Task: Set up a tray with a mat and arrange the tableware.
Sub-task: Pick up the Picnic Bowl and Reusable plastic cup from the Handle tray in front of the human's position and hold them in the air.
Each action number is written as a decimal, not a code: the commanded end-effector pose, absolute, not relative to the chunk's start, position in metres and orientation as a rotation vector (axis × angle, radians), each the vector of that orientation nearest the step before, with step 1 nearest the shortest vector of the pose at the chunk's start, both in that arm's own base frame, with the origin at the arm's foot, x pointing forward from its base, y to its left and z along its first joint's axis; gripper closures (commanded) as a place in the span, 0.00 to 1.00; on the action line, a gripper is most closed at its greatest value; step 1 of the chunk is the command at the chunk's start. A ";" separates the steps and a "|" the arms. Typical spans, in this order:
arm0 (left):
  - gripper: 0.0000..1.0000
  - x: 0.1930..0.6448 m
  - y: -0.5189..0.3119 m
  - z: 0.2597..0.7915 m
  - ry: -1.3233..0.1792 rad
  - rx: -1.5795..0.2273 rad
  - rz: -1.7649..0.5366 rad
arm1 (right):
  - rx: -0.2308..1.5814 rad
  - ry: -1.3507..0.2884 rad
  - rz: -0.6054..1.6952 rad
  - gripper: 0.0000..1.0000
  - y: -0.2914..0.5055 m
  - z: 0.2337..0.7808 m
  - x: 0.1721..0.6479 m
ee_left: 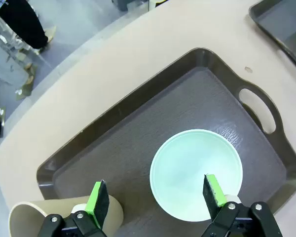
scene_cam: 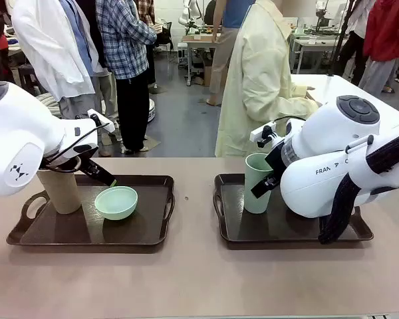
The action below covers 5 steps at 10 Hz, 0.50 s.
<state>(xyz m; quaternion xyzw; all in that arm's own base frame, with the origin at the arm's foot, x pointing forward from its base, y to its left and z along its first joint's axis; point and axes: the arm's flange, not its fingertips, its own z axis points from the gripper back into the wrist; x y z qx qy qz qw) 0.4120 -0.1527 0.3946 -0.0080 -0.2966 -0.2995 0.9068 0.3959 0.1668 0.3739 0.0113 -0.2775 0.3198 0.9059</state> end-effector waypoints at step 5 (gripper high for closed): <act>0.00 0.413 -0.153 0.399 -0.623 -0.017 -0.618 | 0.023 -0.573 0.661 0.00 0.167 0.374 0.396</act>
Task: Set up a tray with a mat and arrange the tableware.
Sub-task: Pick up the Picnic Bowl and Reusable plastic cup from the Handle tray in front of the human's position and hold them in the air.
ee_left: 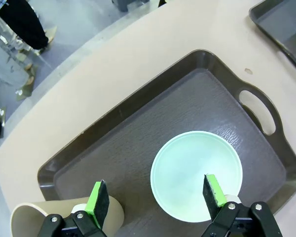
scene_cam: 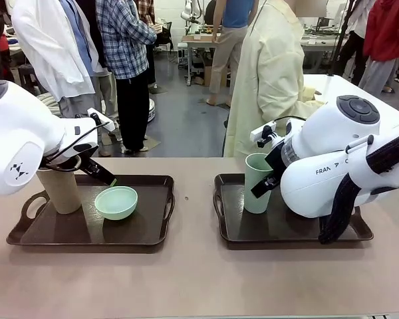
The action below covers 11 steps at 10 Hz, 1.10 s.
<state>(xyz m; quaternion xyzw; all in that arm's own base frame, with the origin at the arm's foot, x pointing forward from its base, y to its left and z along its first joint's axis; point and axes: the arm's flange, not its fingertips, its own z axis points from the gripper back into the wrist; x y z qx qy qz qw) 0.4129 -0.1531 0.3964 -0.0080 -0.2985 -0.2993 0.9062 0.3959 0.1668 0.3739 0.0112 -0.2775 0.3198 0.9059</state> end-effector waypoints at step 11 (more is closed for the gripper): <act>0.00 0.386 -0.149 0.403 -0.554 0.020 -0.579 | 0.015 -0.517 0.613 0.00 0.148 0.395 0.362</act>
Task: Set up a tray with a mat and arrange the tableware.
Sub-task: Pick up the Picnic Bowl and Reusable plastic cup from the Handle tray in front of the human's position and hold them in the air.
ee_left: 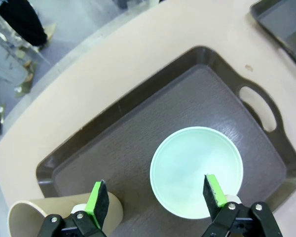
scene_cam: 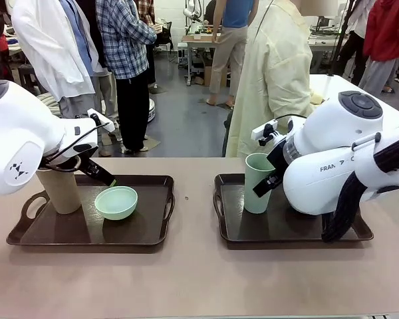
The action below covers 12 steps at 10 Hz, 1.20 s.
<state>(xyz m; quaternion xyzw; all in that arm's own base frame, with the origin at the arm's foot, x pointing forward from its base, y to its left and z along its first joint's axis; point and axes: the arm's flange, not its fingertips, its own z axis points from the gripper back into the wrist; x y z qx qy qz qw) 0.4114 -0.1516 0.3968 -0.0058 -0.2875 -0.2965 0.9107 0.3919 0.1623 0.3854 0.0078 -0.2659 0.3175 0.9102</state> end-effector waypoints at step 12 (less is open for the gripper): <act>0.00 0.327 -0.039 0.513 -0.200 -0.454 -0.200 | 0.590 -0.358 0.323 0.00 -0.051 0.443 0.279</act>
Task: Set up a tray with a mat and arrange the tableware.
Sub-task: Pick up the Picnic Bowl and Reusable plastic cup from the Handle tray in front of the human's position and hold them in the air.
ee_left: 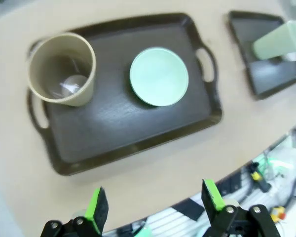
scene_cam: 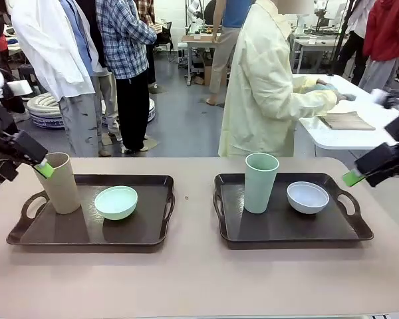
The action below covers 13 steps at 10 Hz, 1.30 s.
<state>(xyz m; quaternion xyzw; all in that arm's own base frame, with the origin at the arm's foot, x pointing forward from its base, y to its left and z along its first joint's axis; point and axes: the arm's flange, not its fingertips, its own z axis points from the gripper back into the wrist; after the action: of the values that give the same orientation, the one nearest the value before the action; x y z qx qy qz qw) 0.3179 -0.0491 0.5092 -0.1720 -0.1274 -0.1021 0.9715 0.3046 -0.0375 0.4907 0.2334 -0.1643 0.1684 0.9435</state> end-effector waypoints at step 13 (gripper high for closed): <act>0.00 0.357 0.107 0.470 -0.192 -1.047 0.112 | 0.975 -0.495 0.043 0.00 -0.171 0.405 0.279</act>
<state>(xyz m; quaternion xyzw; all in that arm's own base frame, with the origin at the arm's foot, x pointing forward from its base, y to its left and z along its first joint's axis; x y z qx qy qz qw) 0.3620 0.0885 0.4720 -0.4883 -0.0835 0.0401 0.8678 0.2795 -0.1662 0.4101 0.4600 -0.2353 0.0252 0.8558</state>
